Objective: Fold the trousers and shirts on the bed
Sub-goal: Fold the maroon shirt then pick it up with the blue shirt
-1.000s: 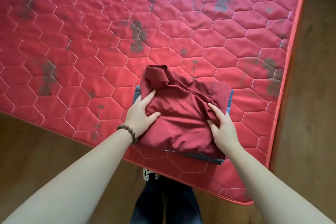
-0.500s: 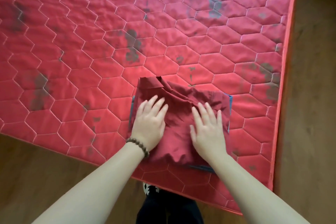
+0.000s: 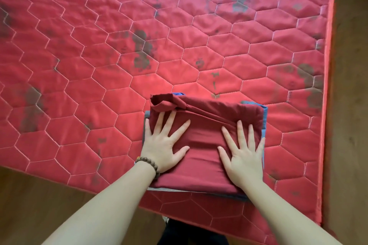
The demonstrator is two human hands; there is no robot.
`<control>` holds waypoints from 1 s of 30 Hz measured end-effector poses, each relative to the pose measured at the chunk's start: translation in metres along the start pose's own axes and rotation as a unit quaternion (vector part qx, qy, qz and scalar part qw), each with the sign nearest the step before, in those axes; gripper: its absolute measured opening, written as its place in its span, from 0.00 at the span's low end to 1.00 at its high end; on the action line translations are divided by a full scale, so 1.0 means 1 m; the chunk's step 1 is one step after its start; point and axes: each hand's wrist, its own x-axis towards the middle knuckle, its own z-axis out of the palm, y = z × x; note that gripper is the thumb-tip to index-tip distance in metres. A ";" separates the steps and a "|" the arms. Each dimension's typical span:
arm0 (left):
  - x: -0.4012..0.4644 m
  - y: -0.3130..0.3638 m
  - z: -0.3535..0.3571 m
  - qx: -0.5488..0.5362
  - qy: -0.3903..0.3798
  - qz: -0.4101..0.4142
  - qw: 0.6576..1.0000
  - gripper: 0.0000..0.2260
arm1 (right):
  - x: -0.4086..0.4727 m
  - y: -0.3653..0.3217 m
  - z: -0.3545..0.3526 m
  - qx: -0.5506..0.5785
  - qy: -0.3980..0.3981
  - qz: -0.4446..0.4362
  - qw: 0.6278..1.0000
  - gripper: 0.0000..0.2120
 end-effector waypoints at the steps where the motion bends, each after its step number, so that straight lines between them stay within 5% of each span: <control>1: 0.001 -0.001 0.003 -0.016 -0.005 -0.005 1.000 0.33 | 0.001 0.000 0.003 0.006 -0.003 -0.001 1.000 0.28; 6: 0.003 -0.004 0.003 -0.063 -0.009 -0.015 0.998 0.29 | 0.005 0.000 0.000 0.024 -0.026 0.002 0.999 0.27; 11: -0.013 -0.002 -0.005 -0.121 0.073 -0.094 0.985 0.29 | 0.001 0.017 -0.012 0.091 -0.020 0.020 0.995 0.28; 14: -0.018 -0.007 -0.005 -0.182 0.029 -0.184 0.965 0.35 | -0.001 0.024 -0.014 0.140 -0.053 0.089 0.985 0.34; 18: -0.015 -0.009 -0.003 -0.294 -0.002 -0.201 0.934 0.38 | 0.000 0.021 -0.012 0.195 -0.044 0.115 0.973 0.35; 30: -0.012 -0.015 -0.003 -0.288 -0.050 -0.229 0.929 0.41 | 0.003 0.025 -0.017 0.227 -0.073 0.187 0.953 0.38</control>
